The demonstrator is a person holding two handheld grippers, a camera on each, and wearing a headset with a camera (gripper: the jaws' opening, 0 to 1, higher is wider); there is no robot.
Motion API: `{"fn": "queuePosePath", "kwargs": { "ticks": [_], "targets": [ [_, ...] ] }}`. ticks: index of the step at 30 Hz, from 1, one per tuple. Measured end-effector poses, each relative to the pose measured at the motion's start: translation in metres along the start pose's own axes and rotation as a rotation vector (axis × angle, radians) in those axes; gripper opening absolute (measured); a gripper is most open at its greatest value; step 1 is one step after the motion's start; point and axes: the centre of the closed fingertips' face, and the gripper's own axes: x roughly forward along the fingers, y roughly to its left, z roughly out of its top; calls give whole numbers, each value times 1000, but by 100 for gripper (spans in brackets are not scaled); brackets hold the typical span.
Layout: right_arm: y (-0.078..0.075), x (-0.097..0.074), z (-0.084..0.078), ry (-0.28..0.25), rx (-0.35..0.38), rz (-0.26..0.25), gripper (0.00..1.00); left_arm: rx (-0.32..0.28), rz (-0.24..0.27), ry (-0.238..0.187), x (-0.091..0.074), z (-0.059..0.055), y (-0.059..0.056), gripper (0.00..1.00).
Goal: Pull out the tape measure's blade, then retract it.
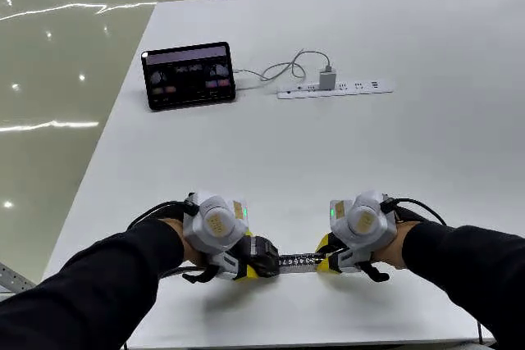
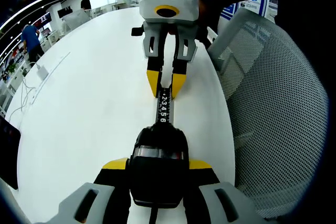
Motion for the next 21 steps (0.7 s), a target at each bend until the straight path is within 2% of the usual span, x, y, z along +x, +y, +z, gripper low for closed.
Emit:
{"fn": "queuePosePath", "kwargs": {
  "ticks": [21],
  "targets": [
    [0, -5, -9, 9, 21, -6, 9, 0, -2, -4, 0, 0, -1, 35]
  ]
}}
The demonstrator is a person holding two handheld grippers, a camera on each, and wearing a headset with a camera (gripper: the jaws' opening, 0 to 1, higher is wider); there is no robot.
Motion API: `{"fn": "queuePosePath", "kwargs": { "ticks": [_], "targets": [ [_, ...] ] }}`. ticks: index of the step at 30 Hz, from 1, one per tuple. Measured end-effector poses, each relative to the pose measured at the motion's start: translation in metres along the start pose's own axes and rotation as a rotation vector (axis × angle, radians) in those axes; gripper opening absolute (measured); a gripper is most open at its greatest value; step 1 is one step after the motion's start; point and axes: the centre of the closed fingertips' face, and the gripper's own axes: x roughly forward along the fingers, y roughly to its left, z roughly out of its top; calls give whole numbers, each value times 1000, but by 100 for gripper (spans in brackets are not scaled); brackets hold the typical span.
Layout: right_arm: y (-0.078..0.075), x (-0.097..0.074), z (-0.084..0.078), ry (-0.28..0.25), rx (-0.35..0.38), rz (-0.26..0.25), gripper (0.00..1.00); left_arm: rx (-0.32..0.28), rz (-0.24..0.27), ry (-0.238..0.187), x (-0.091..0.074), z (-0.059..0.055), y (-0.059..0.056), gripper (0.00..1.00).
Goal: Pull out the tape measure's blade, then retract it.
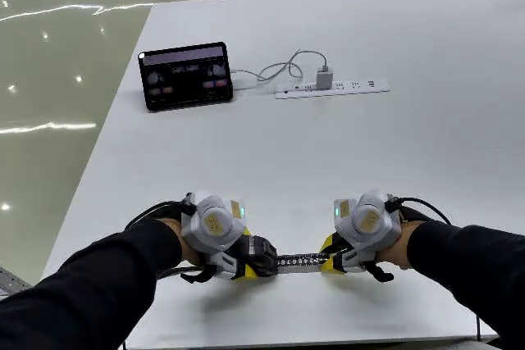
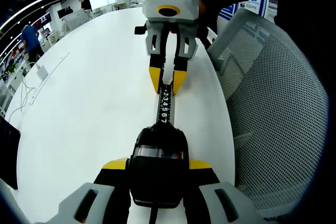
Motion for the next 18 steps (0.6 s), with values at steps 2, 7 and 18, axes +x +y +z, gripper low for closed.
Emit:
{"fn": "queuePosePath", "kwargs": {
  "ticks": [2, 7, 18],
  "targets": [
    [0, 0, -1, 2, -1, 0, 9, -1, 0, 0, 0, 0, 0, 35],
    [0, -3, -4, 2, 3, -2, 9, -1, 4, -1, 0, 0, 0, 35],
    [0, -8, -12, 11, 2, -5, 9, -2, 3, -3, 0, 0, 0, 35]
  ]
}}
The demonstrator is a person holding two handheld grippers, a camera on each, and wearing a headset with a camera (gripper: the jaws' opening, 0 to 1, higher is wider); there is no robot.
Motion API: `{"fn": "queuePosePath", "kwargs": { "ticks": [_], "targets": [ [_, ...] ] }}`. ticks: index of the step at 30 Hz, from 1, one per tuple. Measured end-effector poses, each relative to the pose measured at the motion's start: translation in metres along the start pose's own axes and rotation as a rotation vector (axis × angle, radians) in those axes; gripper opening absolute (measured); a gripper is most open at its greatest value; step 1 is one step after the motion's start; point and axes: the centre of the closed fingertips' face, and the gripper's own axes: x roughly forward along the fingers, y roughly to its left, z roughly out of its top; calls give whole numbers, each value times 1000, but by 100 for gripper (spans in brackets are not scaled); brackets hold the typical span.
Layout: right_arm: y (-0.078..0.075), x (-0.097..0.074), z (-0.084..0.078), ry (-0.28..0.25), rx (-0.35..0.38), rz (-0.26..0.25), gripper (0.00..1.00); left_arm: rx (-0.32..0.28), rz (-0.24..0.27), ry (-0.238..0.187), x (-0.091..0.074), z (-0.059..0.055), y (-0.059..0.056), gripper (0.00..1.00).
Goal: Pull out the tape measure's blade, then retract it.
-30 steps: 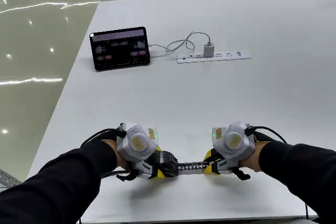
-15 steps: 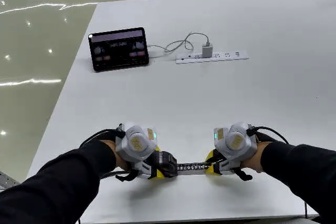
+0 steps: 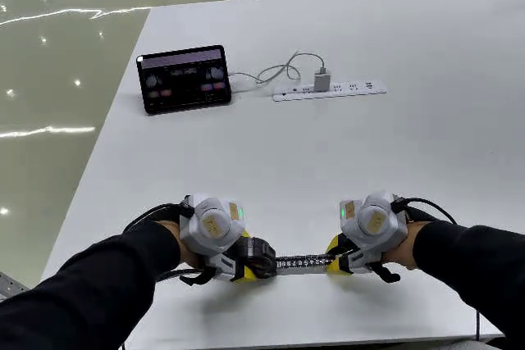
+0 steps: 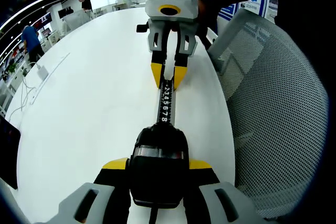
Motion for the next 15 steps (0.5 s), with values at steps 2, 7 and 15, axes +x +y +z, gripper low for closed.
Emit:
{"fn": "queuePosePath", "kwargs": {
  "ticks": [2, 7, 15],
  "targets": [
    [0, -1, -1, 1, 0, -1, 9, 0, -1, 0, 0, 0, 0, 35],
    [0, -4, -4, -1, 8, -8, 9, -1, -3, 2, 1, 1, 0, 35],
    [-1, -8, -10, 0, 16, -19, 9, 5, -6, 3, 1, 0, 0, 35]
  ]
}}
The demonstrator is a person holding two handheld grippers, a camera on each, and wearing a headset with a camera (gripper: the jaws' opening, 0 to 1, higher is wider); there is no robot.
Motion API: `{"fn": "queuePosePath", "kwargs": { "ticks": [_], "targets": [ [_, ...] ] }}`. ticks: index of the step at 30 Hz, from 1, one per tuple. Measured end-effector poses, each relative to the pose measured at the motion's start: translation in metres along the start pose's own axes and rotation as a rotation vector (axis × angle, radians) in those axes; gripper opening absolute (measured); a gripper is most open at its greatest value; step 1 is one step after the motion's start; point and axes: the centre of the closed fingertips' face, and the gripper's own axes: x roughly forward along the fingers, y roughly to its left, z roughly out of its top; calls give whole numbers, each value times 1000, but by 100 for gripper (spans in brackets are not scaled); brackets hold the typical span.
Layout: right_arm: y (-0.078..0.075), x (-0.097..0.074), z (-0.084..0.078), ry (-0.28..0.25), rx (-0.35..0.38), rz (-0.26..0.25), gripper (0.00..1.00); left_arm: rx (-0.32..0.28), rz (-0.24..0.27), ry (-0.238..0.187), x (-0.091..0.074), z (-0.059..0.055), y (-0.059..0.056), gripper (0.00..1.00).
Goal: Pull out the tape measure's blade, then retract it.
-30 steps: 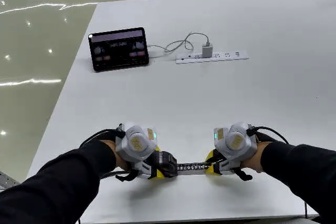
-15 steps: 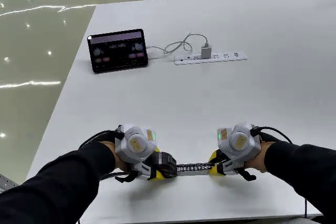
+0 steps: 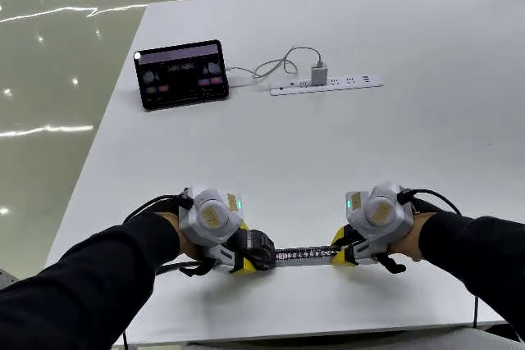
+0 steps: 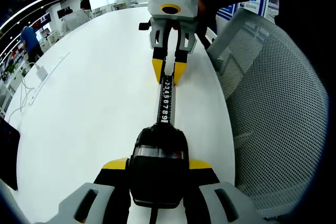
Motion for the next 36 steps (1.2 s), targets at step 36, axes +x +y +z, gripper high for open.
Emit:
{"fn": "queuePosePath", "kwargs": {
  "ticks": [36],
  "targets": [
    [-2, -18, -28, 38, 29, -23, 9, -3, 9, -5, 0, 0, 0, 35]
  ]
}}
